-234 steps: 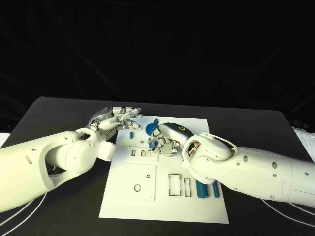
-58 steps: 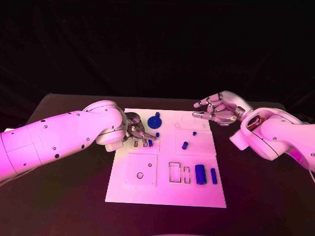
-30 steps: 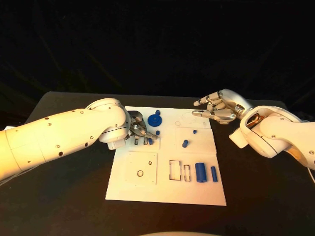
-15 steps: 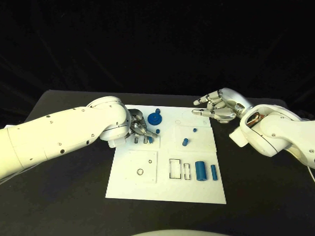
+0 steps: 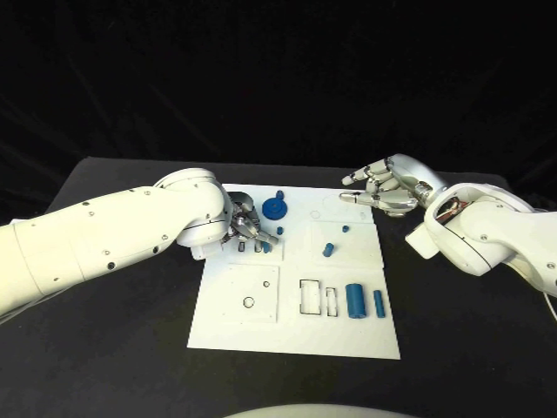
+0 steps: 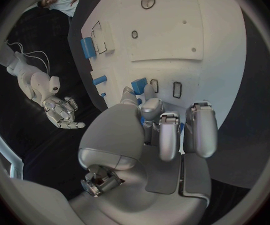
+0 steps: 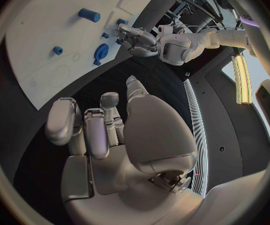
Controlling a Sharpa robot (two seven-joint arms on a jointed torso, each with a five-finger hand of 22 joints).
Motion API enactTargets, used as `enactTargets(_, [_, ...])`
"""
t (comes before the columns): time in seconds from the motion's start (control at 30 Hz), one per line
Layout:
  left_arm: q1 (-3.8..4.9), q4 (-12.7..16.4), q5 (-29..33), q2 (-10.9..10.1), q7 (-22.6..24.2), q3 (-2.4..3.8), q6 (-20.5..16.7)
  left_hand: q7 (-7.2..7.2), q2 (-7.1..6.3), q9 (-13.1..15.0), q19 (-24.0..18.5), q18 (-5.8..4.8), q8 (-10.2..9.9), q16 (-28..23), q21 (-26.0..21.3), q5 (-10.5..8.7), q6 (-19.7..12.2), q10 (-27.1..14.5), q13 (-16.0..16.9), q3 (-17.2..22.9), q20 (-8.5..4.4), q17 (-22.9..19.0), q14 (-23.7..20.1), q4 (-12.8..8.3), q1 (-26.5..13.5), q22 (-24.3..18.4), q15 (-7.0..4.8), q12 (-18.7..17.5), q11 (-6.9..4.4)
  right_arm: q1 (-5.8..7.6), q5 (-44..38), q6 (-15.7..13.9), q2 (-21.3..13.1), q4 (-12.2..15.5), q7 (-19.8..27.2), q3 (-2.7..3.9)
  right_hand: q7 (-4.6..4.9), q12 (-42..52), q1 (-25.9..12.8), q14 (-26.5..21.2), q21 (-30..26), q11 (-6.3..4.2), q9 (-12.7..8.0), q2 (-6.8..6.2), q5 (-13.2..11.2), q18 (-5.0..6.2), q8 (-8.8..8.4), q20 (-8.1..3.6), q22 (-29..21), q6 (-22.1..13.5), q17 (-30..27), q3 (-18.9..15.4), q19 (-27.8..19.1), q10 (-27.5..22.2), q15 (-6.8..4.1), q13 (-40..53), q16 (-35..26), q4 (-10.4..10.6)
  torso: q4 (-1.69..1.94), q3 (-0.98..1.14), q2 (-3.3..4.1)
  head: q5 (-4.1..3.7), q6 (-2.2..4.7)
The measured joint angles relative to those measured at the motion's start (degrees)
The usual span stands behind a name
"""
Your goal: Assemble the parts on the task board
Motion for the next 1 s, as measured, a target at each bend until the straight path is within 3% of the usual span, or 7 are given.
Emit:
enactTargets(0.5, [0.0, 0.0, -0.01, 0.01, -0.05, 0.0, 0.49, 0.0, 0.13, 0.53, 0.0, 0.0, 0.26, 0.0, 0.0, 0.0, 0.0, 0.4, 0.3, 0.0, 0.0, -0.01, 0.0, 0.0, 0.15, 0.0, 0.0, 0.23, 0.0, -0.02, 0.0, 0.0, 0.07, -0.04, 0.02, -0.02, 0.0, 0.0, 0.0, 0.0, -0.04, 0.01, -0.01, 0.0, 0.0, 0.0, 0.0, 0.0, -0.01, 0.0, -0.01, 0.0, 0.0, 0.01, 0.0, -0.01, 0.0, 0.0, -0.03, -0.01, 0.03, 0.16, 0.01])
enactTargets(0.63, [0.0, 0.0, 0.0, 0.01, -0.05, 0.0, 0.58, -0.29, 0.8, 1.37, 0.0, 0.0, 0.6, 0.0, 0.0, 0.0, -0.29, 0.61, 0.35, 0.9, 0.0, -0.01, 0.0, -0.9, 3.12, 0.0, 0.0, 0.22, -0.2, -0.02, 0.0, 0.0, 0.07, -0.04, 0.02, -0.03, 0.0, 0.0, 0.0, 0.0, -0.23, 0.01, -0.02, 0.0, 0.0, 0.0, 0.0, 0.0, -0.1, 0.0, 0.0, 0.0, 0.0, 0.01, 0.0, -0.13, 0.0, 0.0, -0.03, 0.01, 0.03, 0.19, -0.06])
enactTargets(0.73, [0.1, 0.16, 0.18, 0.0, 0.07, 0.16, 0.68, -0.72, 2.21, 1.72, 0.35, 0.0, 0.19, 0.0, 0.0, 0.3, -1.38, 0.28, 0.2, 5.09, -0.35, -0.01, 0.02, -4.2, 9.24, 0.0, -1.01, 0.15, -0.53, -0.02, 0.0, 0.01, 0.08, -0.04, 0.02, -0.03, 0.0, 0.0, 0.0, 0.0, -0.23, 0.01, -0.02, 0.0, 0.0, 0.0, 0.0, 0.0, -0.1, 0.0, -0.01, 0.0, 0.0, 0.01, 0.0, -0.13, 0.0, 0.0, -0.03, 0.03, 0.04, 0.19, -0.09])
enactTargets(0.77, [0.23, 0.27, 0.25, -0.02, 0.14, 0.26, 0.7, -0.83, 2.65, 1.31, 0.29, 0.01, -0.67, 0.0, 0.0, 0.64, -2.21, 0.06, 0.05, 5.95, -0.53, -0.01, 0.01, -4.31, 11.32, 0.0, -1.03, -0.29, -0.73, -0.02, 0.0, 0.01, 0.11, -0.04, 0.02, -0.03, 0.0, 0.0, 0.0, 0.0, -0.23, 0.01, -0.02, 0.0, 0.0, 0.0, 0.0, 0.0, -0.1, 0.0, 0.01, 0.0, 0.0, 0.01, 0.0, -0.13, -0.15, 0.0, -0.03, 0.03, 0.04, 0.19, -0.09])
enactTargets(0.87, [0.3, 0.31, 0.45, -0.16, 0.25, 0.24, 0.77, -0.81, 1.64, 1.32, 0.18, 0.01, -1.25, 0.0, 0.0, 0.72, -2.67, -0.14, -0.72, 7.7, -0.64, -0.01, 0.01, -2.68, 13.1, 0.0, -1.03, -1.27, -0.75, -0.02, 0.0, 0.01, 0.36, -0.12, 0.03, -0.03, 0.0, 0.0, 0.0, 0.0, -0.23, 0.01, -0.02, 0.0, 0.0, 0.0, 0.0, 0.0, -0.1, 0.0, 0.04, -0.16, 0.0, 0.01, 0.0, -0.21, -0.22, -0.16, -0.07, 0.07, 0.07, 0.32, -0.18])
enactTargets(1.0, [0.23, 0.58, 0.73, -0.38, 0.43, 0.17, 0.84, -0.44, 0.1, 2.18, 0.18, 0.01, -2.01, 0.0, 0.0, 0.72, -3.1, -0.33, -1.33, 12.22, -0.63, -0.02, 0.01, 1.83, 15.11, 0.0, -1.02, -1.92, -0.52, -0.02, -0.07, 0.01, 0.55, -0.4, 0.05, -0.03, 0.0, 0.0, 0.01, 0.0, -0.22, 0.01, -0.02, 0.01, 0.0, 0.0, 0.0, 0.0, -0.1, 0.0, 0.04, -0.16, 0.0, 0.01, 0.0, -0.22, -0.22, -0.17, 0.04, 0.07, 0.07, 0.31, -0.32])
